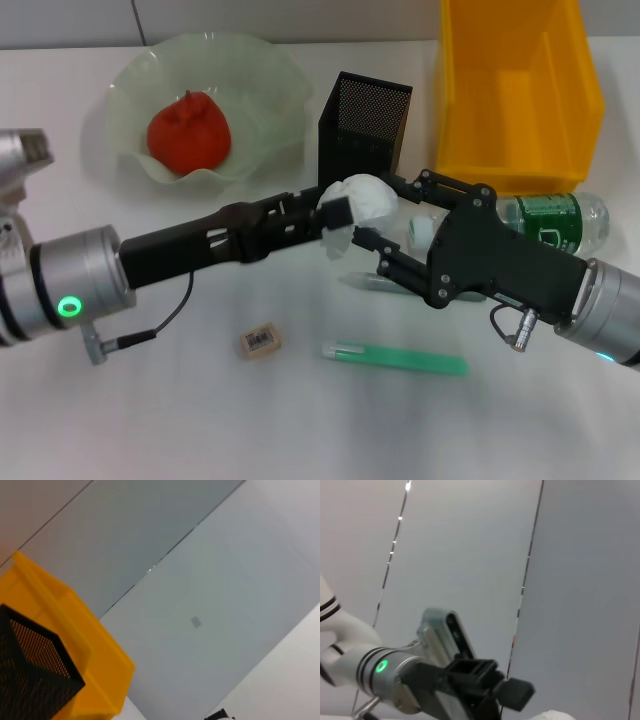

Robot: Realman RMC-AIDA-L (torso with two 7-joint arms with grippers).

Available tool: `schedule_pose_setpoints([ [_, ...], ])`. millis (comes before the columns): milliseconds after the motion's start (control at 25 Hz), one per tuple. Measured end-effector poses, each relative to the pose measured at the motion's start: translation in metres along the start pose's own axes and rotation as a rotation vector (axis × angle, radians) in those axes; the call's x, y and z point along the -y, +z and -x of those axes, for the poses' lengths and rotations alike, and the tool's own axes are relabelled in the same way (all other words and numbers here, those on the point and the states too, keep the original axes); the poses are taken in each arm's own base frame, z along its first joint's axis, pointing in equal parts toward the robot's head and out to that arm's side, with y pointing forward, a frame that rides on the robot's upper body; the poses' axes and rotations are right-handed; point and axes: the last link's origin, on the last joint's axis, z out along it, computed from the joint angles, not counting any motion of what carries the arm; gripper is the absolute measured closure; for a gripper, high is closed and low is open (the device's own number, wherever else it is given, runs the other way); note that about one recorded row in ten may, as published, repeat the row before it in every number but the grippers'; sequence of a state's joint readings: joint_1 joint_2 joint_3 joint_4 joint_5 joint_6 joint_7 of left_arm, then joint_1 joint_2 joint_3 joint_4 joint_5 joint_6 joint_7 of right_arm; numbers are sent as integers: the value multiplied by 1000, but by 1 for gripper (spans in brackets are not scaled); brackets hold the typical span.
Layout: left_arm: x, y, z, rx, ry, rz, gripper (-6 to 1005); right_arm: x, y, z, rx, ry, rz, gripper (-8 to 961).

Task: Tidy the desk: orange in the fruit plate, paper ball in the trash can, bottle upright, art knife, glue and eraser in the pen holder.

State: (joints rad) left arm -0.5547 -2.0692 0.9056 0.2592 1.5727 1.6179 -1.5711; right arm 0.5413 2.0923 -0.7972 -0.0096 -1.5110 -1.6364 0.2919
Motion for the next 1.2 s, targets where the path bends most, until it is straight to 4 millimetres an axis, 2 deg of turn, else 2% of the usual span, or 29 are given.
schedule_pose_setpoints([
  [80, 0, -2, 2, -3, 34, -3, 188, -1, -3, -1, 0, 11, -20, 442],
  [360, -4, -34, 27, -38, 418, -49, 189, 3, -19, -3, 5, 48, -152, 442],
  [520, -3, -42, 37, -38, 555, -84, 189, 11, -26, -3, 19, 92, -247, 443],
  [840, 1, -41, 43, -7, 602, -111, 192, 30, -48, -13, 11, 155, -555, 444],
  [1040, 2, -41, 43, -11, 616, -117, 194, 39, -56, -19, -15, 184, -670, 438],
  [1200, 2, -42, 43, -14, 617, -120, 196, 44, -55, -23, -39, 194, -693, 422],
])
